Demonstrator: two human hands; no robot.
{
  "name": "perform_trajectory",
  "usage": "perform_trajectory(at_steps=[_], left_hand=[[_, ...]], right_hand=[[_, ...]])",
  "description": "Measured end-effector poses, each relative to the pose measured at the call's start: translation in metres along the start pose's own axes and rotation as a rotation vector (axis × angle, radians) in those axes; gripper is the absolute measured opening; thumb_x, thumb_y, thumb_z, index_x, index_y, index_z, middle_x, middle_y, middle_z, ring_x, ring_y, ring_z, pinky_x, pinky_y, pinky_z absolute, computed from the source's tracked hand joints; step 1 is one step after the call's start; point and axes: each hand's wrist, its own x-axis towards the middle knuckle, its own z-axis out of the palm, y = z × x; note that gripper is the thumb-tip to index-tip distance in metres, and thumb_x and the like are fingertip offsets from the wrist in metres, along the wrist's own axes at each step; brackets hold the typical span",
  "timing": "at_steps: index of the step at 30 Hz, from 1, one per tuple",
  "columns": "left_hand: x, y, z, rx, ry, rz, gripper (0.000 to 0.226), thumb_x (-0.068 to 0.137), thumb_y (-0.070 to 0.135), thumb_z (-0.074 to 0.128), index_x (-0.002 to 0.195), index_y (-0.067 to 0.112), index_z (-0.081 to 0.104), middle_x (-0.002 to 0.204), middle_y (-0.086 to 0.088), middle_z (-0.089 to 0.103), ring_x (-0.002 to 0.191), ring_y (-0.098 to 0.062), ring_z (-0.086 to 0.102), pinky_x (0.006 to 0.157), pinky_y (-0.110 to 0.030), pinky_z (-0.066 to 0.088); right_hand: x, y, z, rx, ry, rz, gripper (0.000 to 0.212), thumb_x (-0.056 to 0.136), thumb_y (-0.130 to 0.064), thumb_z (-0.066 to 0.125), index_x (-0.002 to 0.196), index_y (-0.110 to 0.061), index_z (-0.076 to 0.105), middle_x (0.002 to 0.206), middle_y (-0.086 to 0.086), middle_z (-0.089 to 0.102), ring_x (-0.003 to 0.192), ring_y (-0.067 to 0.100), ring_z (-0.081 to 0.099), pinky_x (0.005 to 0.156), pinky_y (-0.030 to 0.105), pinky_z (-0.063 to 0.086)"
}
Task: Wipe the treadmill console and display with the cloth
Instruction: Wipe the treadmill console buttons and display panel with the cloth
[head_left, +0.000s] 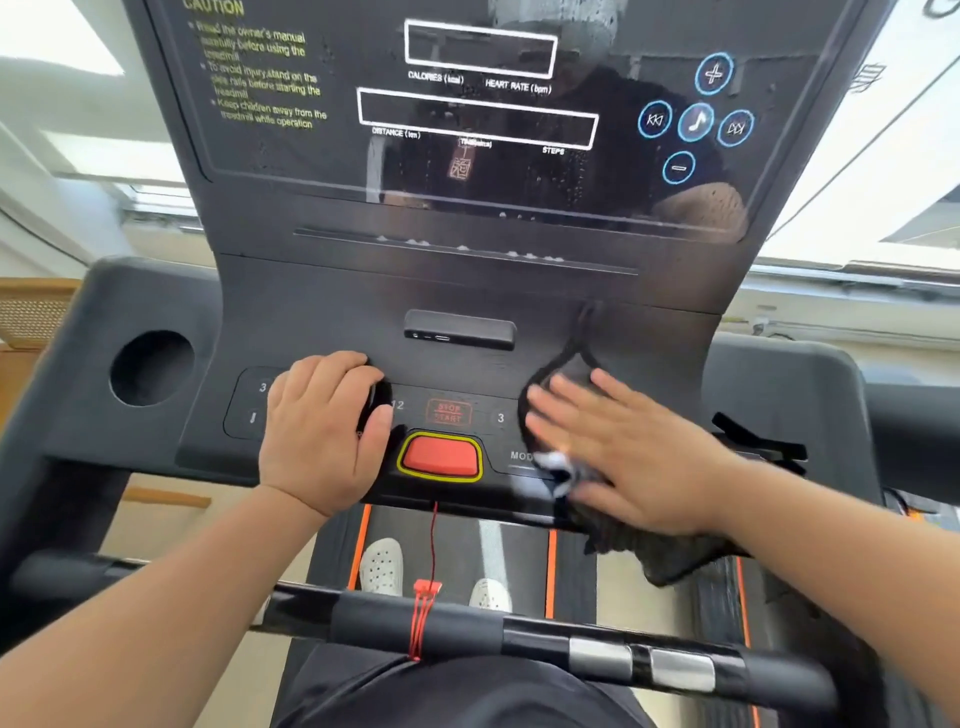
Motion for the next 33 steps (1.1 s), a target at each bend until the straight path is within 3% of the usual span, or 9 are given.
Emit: perform_trajectory(at_steps=[5, 8, 11, 16, 20, 26, 33], left_hand=[[0.0, 0.0, 0.0, 0.003, 0.009, 0.003, 0.041, 0.091, 0.036, 0.042, 0.105, 0.008, 0.068, 0.116, -0.012, 0.067, 0.105, -0.035, 0.055, 0.091, -0.045, 0.035], [0.0, 0.001, -0.001, -0.008, 0.021, 0.002, 0.04, 0.091, 0.035, 0.041, 0.105, 0.008, 0.068, 0.116, -0.012, 0.066, 0.105, -0.031, 0.052, 0.091, -0.043, 0.034], [0.0, 0.001, -0.001, -0.015, 0.032, 0.003, 0.04, 0.091, 0.035, 0.041, 0.104, 0.008, 0.067, 0.115, -0.013, 0.067, 0.105, -0.029, 0.049, 0.09, -0.043, 0.034], [-0.001, 0.0, 0.0, -0.016, 0.023, -0.016, 0.041, 0.091, 0.036, 0.041, 0.106, 0.008, 0.067, 0.117, -0.012, 0.066, 0.106, -0.033, 0.053, 0.091, -0.044, 0.035], [-0.002, 0.0, -0.001, -0.022, 0.009, -0.023, 0.043, 0.091, 0.037, 0.04, 0.107, 0.007, 0.067, 0.118, -0.013, 0.066, 0.106, -0.034, 0.054, 0.092, -0.044, 0.035], [-0.001, 0.0, -0.003, -0.036, -0.016, -0.03, 0.043, 0.091, 0.037, 0.039, 0.107, 0.008, 0.067, 0.119, -0.012, 0.066, 0.107, -0.033, 0.053, 0.092, -0.043, 0.034], [-0.001, -0.01, -0.004, -0.162, 0.019, 0.019, 0.044, 0.092, 0.036, 0.039, 0.109, 0.009, 0.068, 0.123, -0.01, 0.065, 0.11, -0.034, 0.056, 0.095, -0.042, 0.035]], right_hand=[[0.028, 0.005, -0.007, 0.006, 0.006, 0.226, 0.084, 0.098, -0.066, 0.03, 0.163, -0.013, 0.023, 0.172, 0.011, 0.01, 0.159, 0.03, 0.006, 0.127, 0.053, 0.007], [0.01, -0.036, 0.0, 0.037, 0.005, 0.036, 0.081, 0.094, -0.061, 0.043, 0.16, -0.016, 0.03, 0.17, 0.007, 0.024, 0.157, 0.03, 0.018, 0.125, 0.051, 0.012], [0.003, -0.028, -0.001, 0.004, -0.011, -0.123, 0.077, 0.096, -0.061, 0.041, 0.16, -0.019, 0.03, 0.169, 0.003, 0.027, 0.156, 0.027, 0.022, 0.124, 0.047, 0.012], [0.024, 0.008, -0.007, 0.043, -0.014, 0.225, 0.086, 0.099, -0.072, 0.025, 0.165, -0.017, 0.018, 0.173, 0.006, 0.004, 0.16, 0.024, 0.002, 0.128, 0.047, 0.0], [0.046, -0.042, -0.004, 0.141, 0.058, 0.441, 0.092, 0.095, -0.073, 0.027, 0.162, -0.01, 0.022, 0.172, 0.014, 0.008, 0.159, 0.033, 0.003, 0.127, 0.055, 0.006], [0.039, -0.079, -0.002, 0.197, 0.05, 0.376, 0.08, 0.097, -0.067, 0.033, 0.161, -0.02, 0.031, 0.17, 0.003, 0.021, 0.158, 0.025, 0.015, 0.126, 0.045, 0.007], [0.033, -0.087, -0.009, 0.297, -0.013, 0.665, 0.1, 0.088, -0.084, 0.023, 0.165, -0.022, 0.006, 0.172, -0.002, -0.01, 0.158, 0.017, -0.015, 0.129, 0.043, -0.004]])
